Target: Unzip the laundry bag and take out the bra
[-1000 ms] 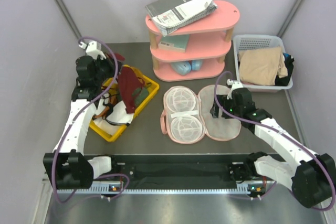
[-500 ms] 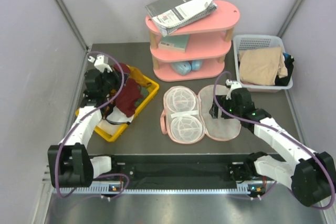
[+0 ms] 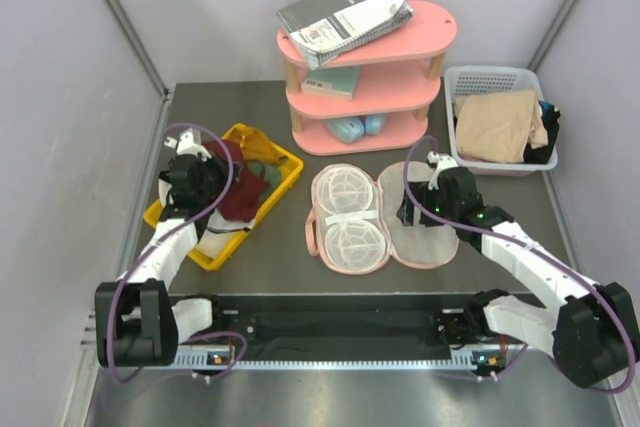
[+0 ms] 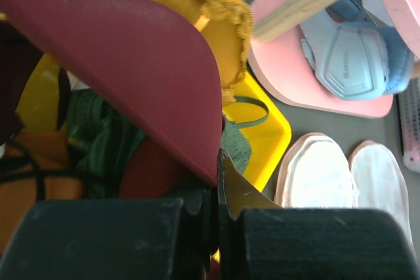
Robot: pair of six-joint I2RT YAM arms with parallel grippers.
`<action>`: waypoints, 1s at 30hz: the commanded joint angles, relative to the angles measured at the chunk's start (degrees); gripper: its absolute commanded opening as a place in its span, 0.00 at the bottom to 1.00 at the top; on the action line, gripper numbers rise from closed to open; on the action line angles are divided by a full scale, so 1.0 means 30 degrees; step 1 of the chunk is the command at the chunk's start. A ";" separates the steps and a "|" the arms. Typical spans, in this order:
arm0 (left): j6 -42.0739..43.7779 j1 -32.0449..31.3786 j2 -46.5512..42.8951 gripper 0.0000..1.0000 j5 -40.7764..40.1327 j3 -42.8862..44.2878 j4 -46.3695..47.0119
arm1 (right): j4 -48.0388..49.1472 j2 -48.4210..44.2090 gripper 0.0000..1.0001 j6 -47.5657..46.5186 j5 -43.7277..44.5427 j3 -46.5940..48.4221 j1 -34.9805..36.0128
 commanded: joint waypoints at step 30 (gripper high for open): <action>-0.2397 0.0358 -0.7471 0.94 -0.5532 -0.0833 -0.8433 | 0.0378 -0.0915 0.89 -0.0140 -0.0245 -0.0106 -0.0251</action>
